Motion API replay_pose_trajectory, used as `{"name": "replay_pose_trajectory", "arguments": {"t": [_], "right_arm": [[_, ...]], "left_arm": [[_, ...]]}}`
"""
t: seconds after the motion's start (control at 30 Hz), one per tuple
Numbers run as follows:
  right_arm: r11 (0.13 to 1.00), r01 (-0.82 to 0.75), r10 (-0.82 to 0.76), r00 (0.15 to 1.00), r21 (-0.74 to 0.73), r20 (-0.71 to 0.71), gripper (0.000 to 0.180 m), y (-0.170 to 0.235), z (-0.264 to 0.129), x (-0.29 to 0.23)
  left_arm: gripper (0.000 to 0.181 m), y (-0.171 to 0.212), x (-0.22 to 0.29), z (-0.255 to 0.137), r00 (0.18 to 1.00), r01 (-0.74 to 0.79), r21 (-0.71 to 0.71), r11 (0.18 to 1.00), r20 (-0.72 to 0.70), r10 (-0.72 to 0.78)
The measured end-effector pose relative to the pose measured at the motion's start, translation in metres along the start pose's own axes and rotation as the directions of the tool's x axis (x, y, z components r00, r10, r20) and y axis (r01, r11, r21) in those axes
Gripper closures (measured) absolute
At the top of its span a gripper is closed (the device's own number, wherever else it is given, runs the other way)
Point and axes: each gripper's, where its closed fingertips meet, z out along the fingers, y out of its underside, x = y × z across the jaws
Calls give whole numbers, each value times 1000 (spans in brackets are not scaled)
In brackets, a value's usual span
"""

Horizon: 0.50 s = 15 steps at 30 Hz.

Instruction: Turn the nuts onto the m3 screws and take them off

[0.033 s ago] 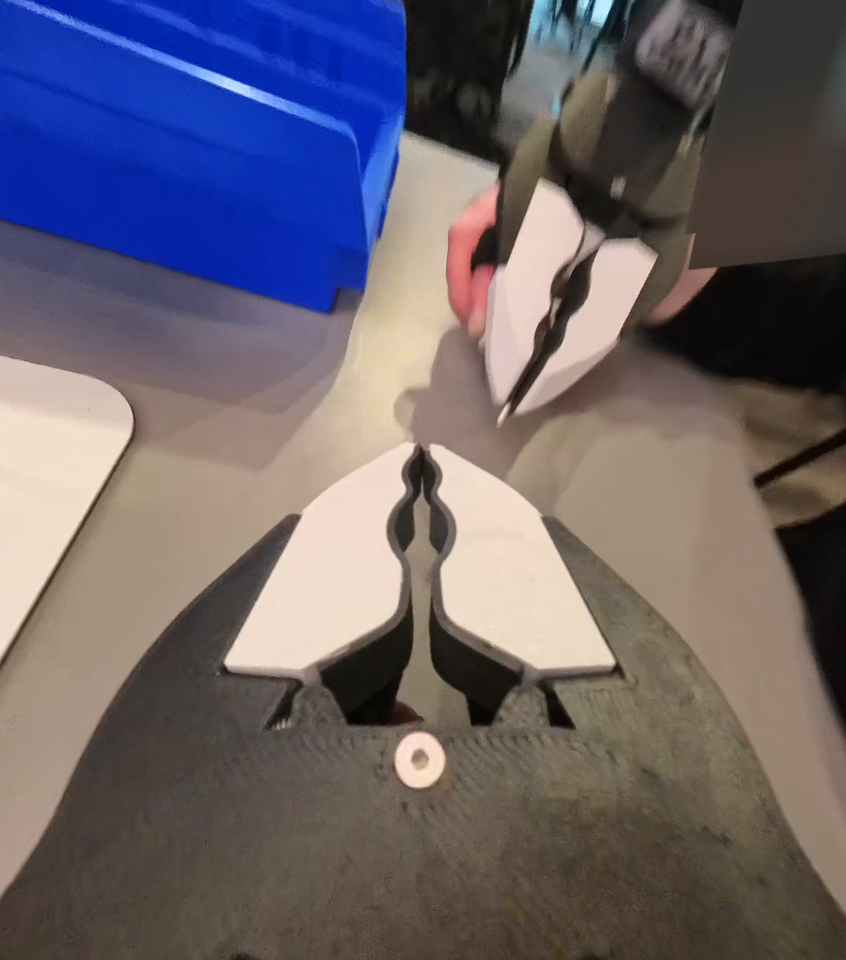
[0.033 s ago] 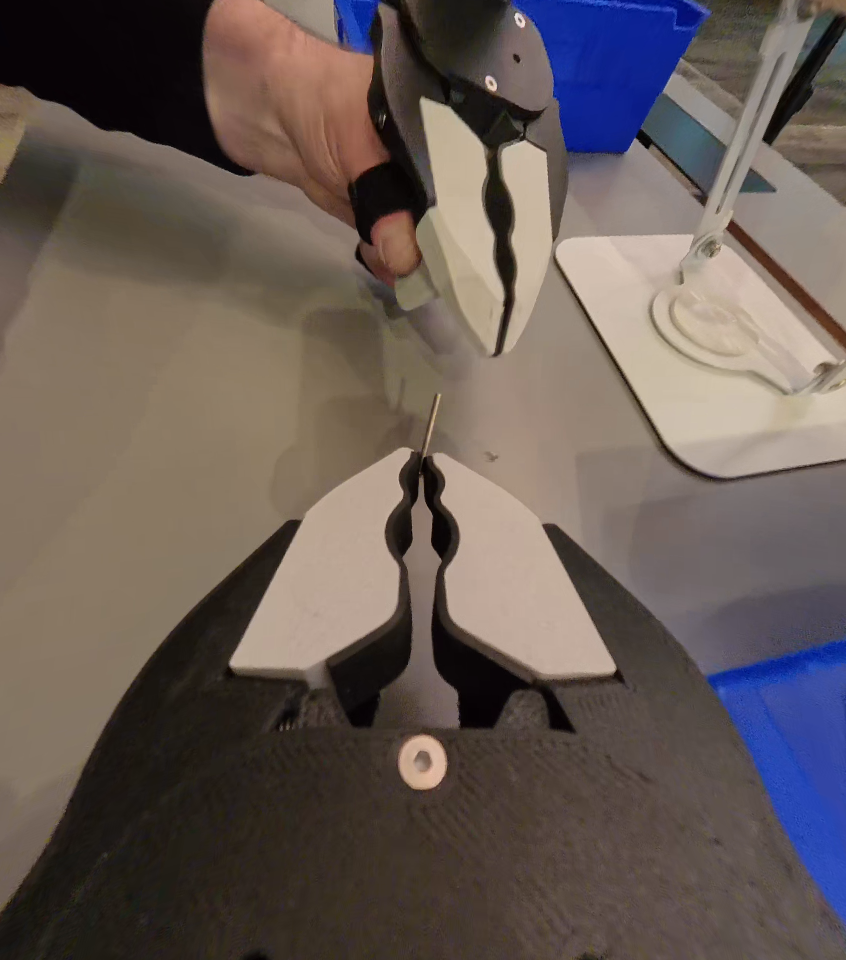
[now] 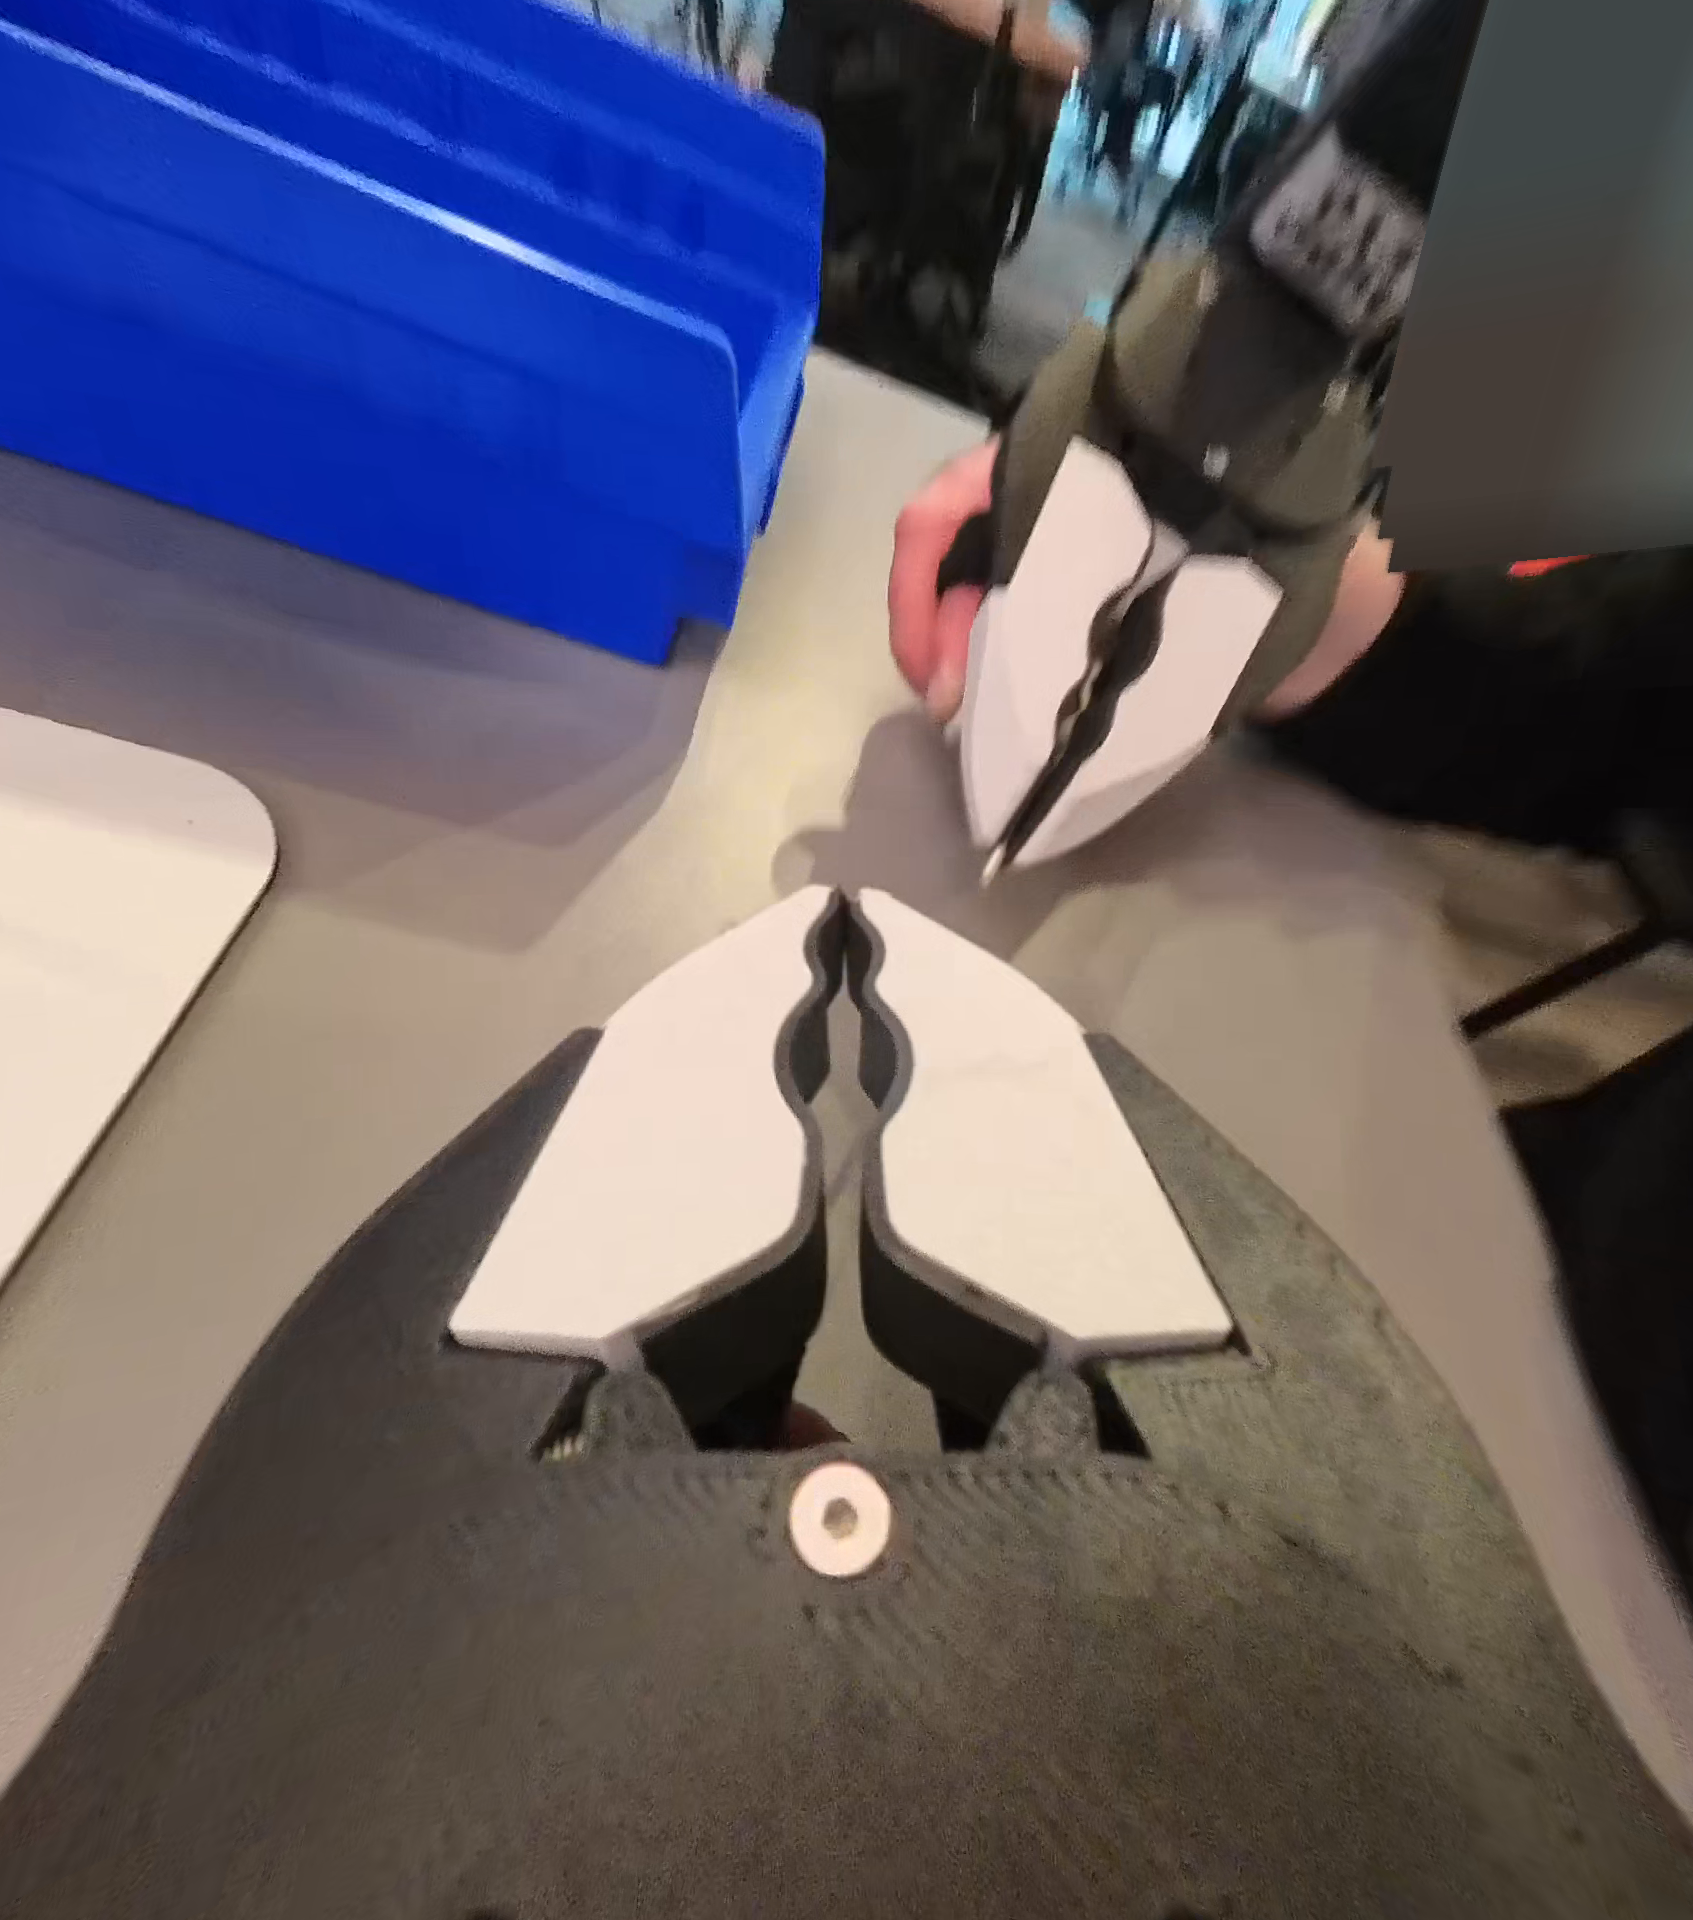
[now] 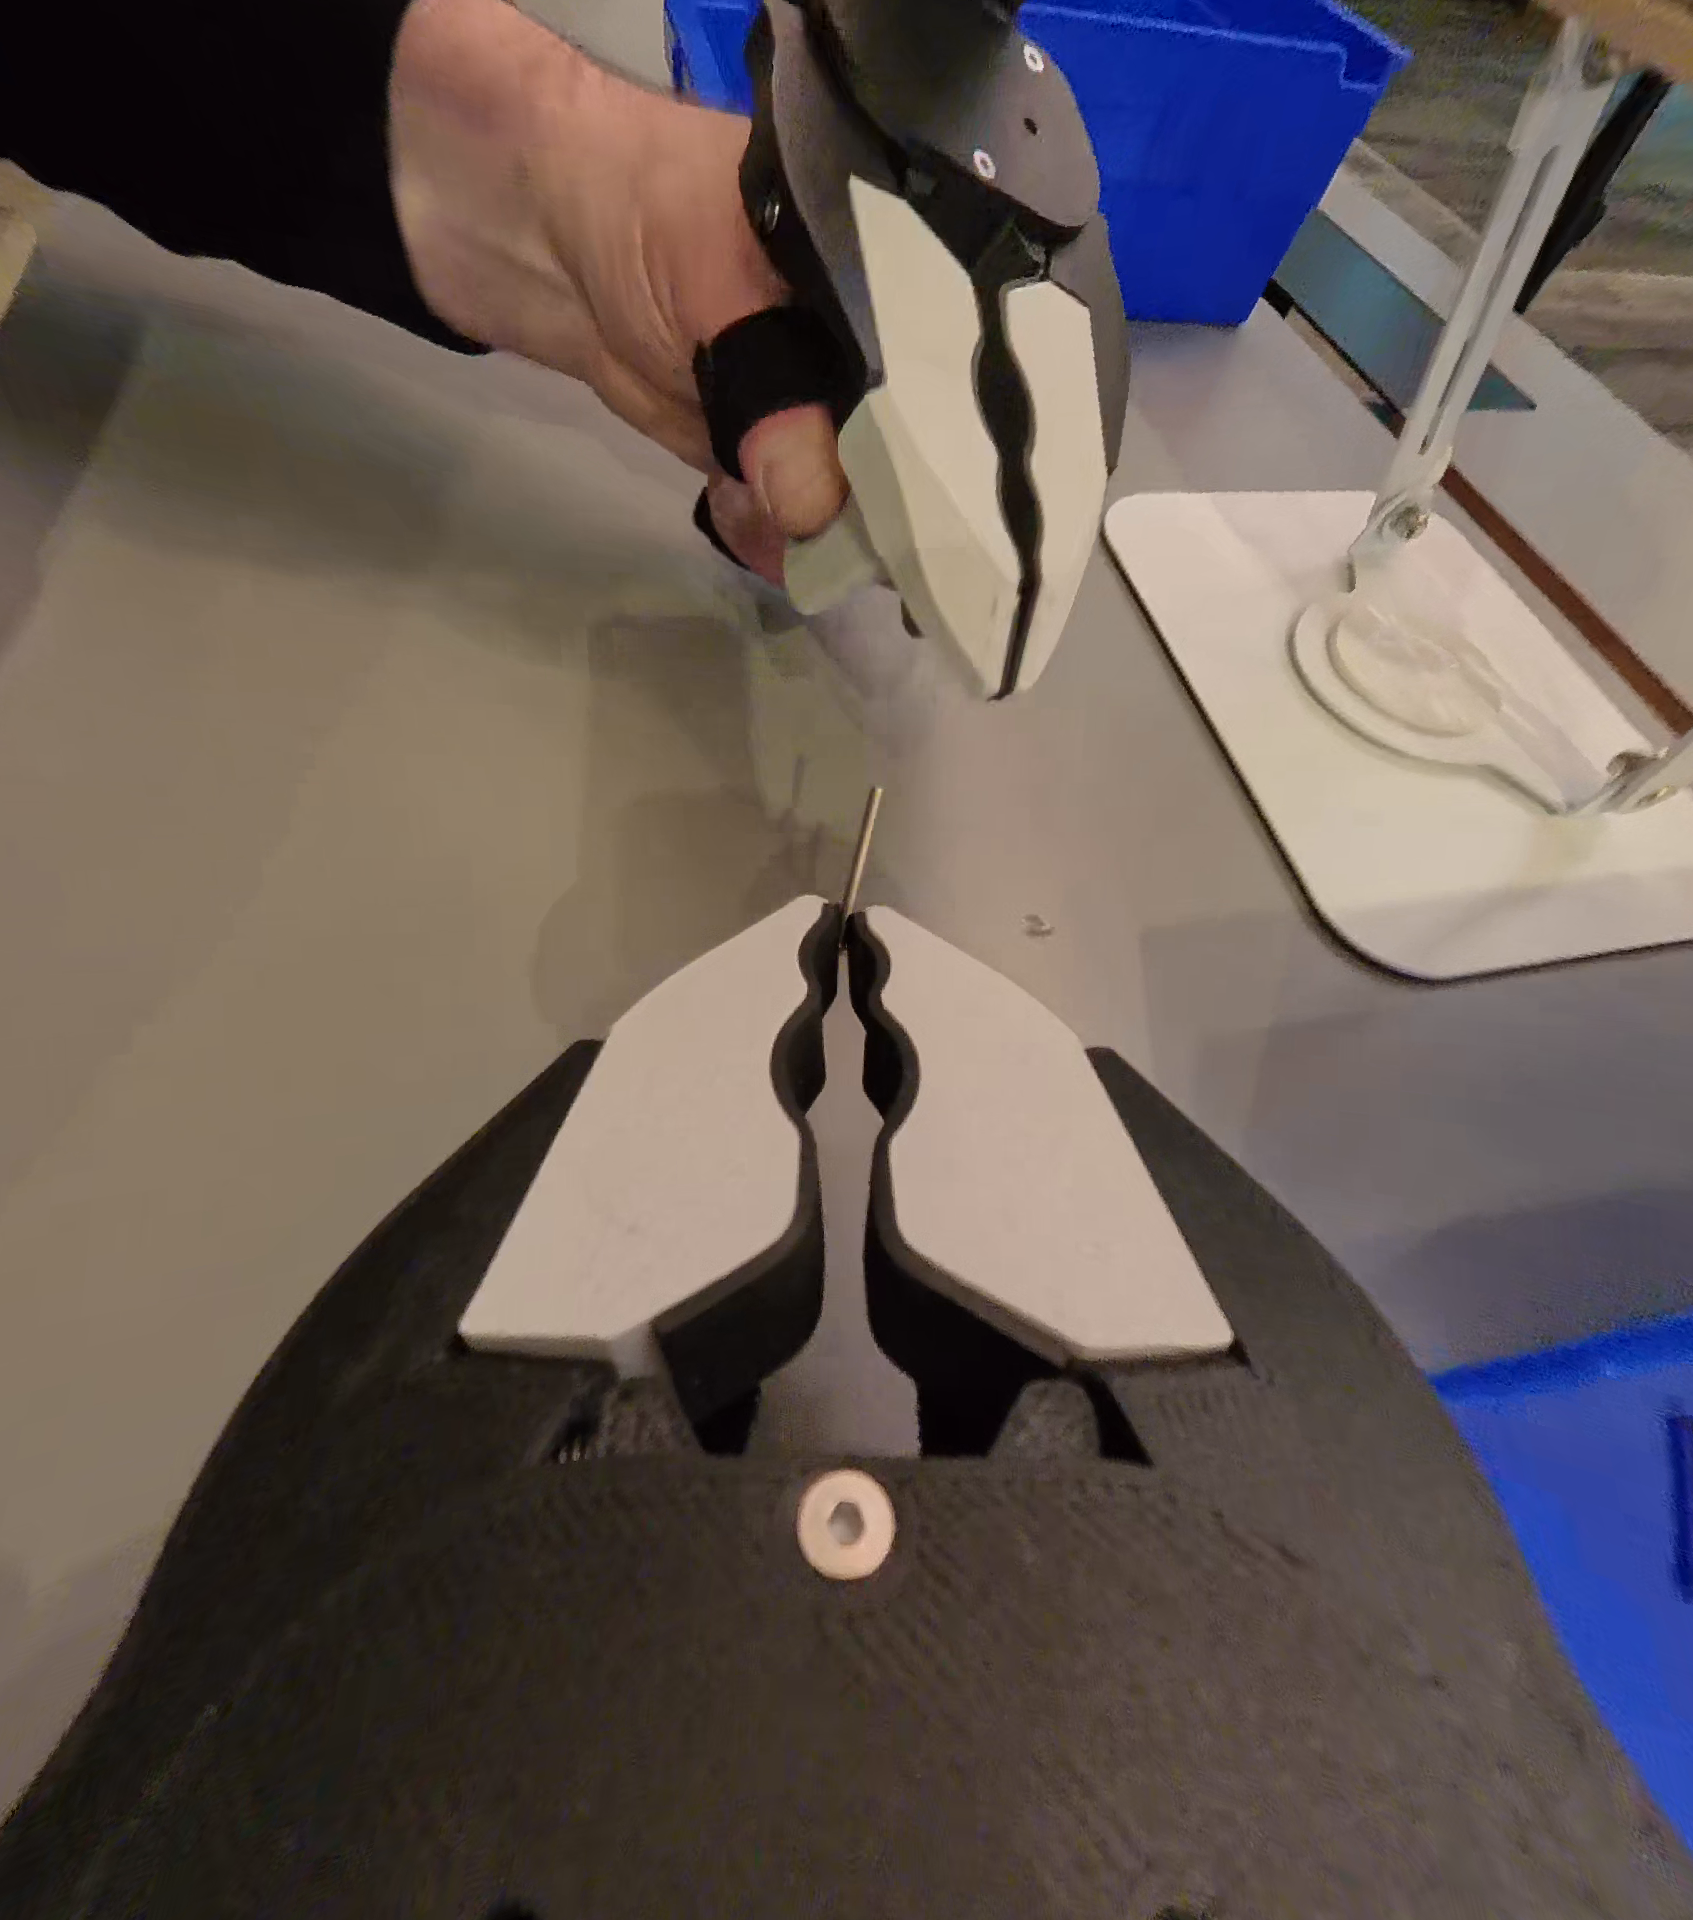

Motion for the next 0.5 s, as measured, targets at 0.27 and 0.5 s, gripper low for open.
{"name": "replay_pose_trajectory", "arguments": {"t": [0.27,0.5], "right_arm": [[999,13,-13,1000,-31,1,178,2,5,3],[1000,-4,4,1000,8,-12,178,7,2,7]], "left_arm": [[181,18,-5,-16,999,1,-46,999,52,2],[179,21,-15,-9,996,-26,-78,997,79,32]]}}
